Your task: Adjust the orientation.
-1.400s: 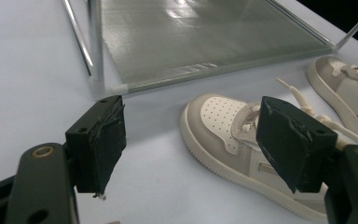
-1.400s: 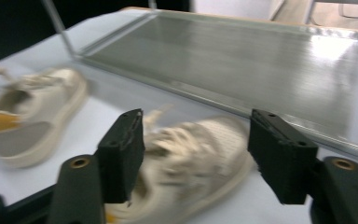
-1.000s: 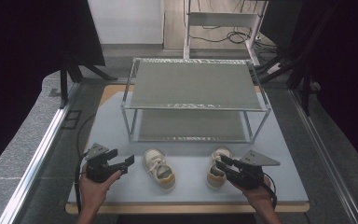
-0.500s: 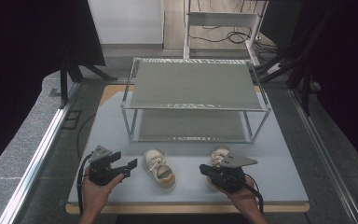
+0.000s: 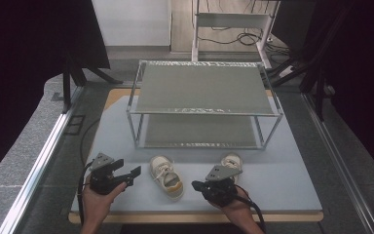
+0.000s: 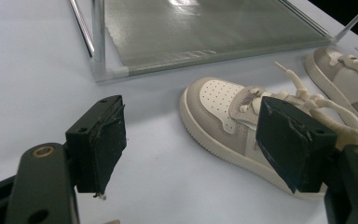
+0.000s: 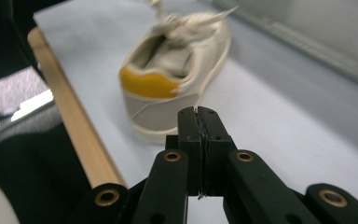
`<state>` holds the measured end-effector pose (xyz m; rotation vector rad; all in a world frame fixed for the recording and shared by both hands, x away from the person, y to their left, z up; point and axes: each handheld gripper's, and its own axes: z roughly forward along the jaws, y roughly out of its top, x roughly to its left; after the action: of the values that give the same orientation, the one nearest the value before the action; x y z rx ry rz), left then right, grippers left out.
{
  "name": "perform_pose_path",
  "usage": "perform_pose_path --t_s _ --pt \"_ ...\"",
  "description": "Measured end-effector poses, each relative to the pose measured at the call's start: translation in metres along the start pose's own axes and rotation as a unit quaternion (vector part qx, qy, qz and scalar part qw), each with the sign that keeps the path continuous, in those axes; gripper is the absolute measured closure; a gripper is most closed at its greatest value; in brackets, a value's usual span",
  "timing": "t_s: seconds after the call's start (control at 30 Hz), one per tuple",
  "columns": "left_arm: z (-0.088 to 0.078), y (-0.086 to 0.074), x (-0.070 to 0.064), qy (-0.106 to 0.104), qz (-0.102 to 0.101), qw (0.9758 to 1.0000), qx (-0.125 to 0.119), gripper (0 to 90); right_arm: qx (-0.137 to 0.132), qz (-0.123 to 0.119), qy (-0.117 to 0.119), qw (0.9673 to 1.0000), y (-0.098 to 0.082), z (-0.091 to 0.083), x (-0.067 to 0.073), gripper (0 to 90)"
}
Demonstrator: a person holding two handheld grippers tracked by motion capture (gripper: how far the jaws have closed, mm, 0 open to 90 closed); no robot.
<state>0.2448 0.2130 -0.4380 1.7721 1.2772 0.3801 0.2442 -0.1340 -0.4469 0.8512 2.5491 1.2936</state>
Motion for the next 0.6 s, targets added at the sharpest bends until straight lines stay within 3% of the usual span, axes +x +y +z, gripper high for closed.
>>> perform_pose_path --t_s 0.2,0.6 --pt "0.0 0.001 -0.003 0.003 0.005 1.0 0.001 24.1 0.035 -0.037 0.004 0.9987 -0.005 0.013 0.015 88.6" --pt "0.006 0.005 -0.006 -0.005 0.017 0.9998 0.007 24.1 0.061 -0.049 -0.013 0.9968 -0.011 0.029 0.025 88.6"
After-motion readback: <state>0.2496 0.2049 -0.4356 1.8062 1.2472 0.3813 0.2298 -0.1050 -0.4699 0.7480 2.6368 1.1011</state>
